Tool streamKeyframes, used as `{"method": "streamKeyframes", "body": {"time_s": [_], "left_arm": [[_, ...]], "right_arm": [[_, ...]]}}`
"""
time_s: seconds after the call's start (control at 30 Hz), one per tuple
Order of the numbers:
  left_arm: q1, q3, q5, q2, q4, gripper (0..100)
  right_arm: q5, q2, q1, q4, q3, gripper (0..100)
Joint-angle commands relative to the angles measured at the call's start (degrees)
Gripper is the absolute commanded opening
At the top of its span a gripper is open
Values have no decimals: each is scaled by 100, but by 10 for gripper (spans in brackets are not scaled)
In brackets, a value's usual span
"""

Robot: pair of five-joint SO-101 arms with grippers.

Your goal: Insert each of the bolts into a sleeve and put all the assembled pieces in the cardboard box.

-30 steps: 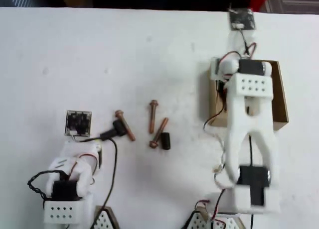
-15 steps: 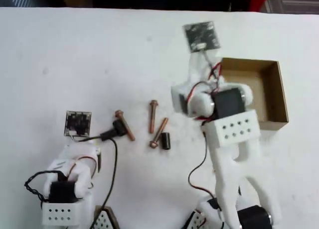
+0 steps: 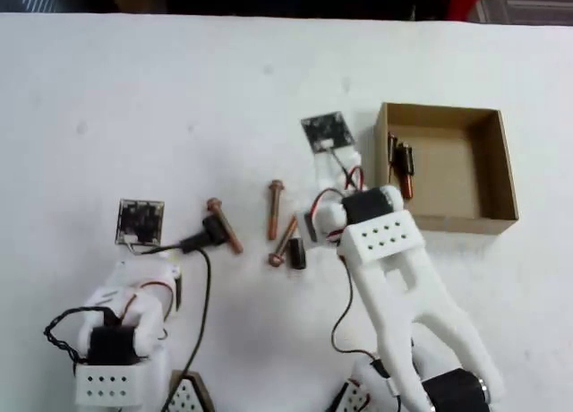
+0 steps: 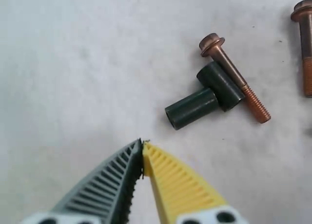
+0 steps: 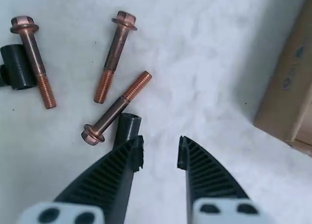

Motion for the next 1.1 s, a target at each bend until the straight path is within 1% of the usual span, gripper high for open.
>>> {"method": "streamKeyframes", "body": {"time_s": [0.0,0.17,0.3,0.5,0.67,0.77,0.93,1.07], "left_arm": [[-48,-325,-18,-57,-18,24],[-48,-316,-35,-57,-18,24],[-48,-308,-44,-57,-18,24],[-48,-308,-53,-57,-18,24],[-48,-237,-62,-57,-26,24],[-48,-114,-62,-57,-246,24],[-48,-88,-62,-57,-264,24],[-48,-79,-62,-57,-264,24]], "right_arm": [[-88,-127,-207,-101,114,102],[-791,-119,-602,-110,255,104],[-835,-119,-831,-110,273,105],[-844,-110,-831,-127,290,104],[-1073,-110,-813,-734,651,104],[-1073,-110,-927,-752,712,105],[-1073,-84,-919,-910,712,105],[-1073,374,-954,-980,589,105]]}}
